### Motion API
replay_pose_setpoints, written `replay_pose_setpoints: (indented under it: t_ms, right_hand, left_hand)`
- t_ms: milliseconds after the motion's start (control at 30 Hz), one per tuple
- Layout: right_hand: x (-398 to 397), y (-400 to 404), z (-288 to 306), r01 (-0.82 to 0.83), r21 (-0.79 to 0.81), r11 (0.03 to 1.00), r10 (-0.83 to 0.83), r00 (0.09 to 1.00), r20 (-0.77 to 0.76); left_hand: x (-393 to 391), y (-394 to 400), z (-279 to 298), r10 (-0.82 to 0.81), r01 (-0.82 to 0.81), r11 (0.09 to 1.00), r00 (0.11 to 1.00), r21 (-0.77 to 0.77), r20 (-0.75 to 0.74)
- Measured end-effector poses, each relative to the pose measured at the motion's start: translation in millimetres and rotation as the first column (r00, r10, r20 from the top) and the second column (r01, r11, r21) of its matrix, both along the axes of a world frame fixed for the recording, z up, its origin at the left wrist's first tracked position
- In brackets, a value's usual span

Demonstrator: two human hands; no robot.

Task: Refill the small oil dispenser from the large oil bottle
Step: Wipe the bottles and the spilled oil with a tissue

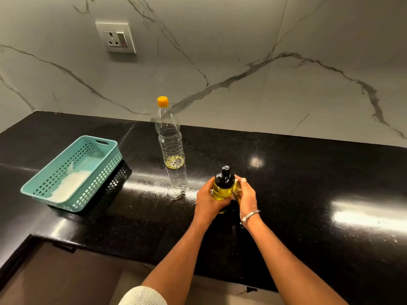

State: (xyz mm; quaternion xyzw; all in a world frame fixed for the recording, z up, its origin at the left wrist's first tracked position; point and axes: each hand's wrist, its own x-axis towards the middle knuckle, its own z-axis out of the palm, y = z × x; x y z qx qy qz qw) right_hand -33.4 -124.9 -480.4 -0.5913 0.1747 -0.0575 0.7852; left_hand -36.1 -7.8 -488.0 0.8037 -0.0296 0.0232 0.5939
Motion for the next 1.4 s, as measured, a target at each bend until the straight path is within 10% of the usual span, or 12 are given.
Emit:
replay_pose_setpoints:
  t_ms: [433,833,1400]
  right_hand:
    - [5.9,-1.1,42.0,-0.153,0.250,0.956,0.156,0.988,0.009]
    - [14.3,-7.1,96.2,-0.607,0.264,0.750,0.643,0.763,-0.070]
    - [7.1,1.1,81.6,-0.200,-0.036,0.979,0.203,0.959,0.200]
  left_hand:
    - [4.1,25.2,39.7,-0.332,0.328,0.942,0.942,-0.069,-0.060]
    - [-2.3,38.6,64.8,-0.431,0.416,0.899,0.895,-0.135,-0.111]
    - [9.4,49.1,70.9,-0.206,0.210,0.955,0.978,-0.212,0.041]
